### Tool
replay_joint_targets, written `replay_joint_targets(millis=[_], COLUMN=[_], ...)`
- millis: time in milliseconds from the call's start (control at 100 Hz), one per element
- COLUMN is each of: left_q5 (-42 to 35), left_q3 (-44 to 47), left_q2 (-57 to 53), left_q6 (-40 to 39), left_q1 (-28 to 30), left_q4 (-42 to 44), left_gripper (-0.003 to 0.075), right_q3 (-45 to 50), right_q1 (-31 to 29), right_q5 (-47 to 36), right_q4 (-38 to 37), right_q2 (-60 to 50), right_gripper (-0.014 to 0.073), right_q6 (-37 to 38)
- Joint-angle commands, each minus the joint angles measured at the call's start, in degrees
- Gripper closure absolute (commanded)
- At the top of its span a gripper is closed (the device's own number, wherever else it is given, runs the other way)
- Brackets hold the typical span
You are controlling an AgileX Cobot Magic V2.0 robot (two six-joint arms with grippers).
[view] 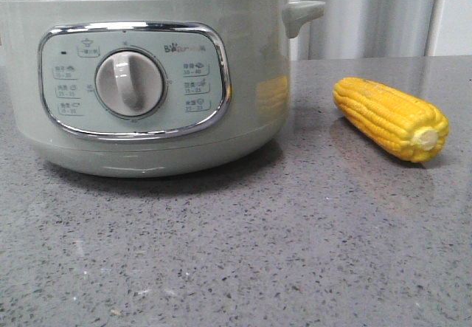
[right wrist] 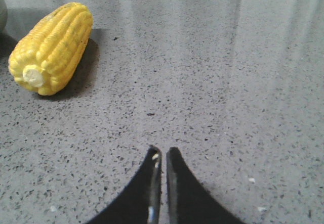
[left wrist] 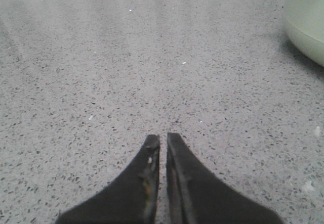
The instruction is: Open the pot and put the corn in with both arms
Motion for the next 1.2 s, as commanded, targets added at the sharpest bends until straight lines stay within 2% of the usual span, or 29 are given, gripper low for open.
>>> replay_joint_targets(millis=[0, 490, 670, 920, 1190], left_q5=[-2.03, -6.71, -7.42, -13.94, -13.88], left_q3=[0.41, 0.41, 0.41, 0.41, 0.41], left_q2=[-1.98, -1.98, -1.98, -1.98, -1.98], left_q6=[-0.09, -0.09, -0.09, -0.09, -0.09], left_q1=[0.09, 0.09, 0.09, 0.09, 0.09], left_q4=[0.05, 0.27, 0.27, 2.1, 4.16], left_gripper=[0.0741, 0.0741, 0.0741, 0.0741, 0.0741], right_q3=[1.15, 1.15, 1.15, 1.15, 1.15], right_q1=[-0.29, -0.29, -0.29, -0.29, -0.29], right_q5=[-0.96, -0.99, -3.6, -8.71, -11.26], right_q4=[0.1, 0.1, 0.1, 0.1, 0.1], right_q2=[-1.31, -1.31, -1.31, -1.31, -1.31], right_gripper=[0.065, 0.065, 0.065, 0.065, 0.065], right_q6=[-0.38, -0.38, -0.38, -0.38, -0.38])
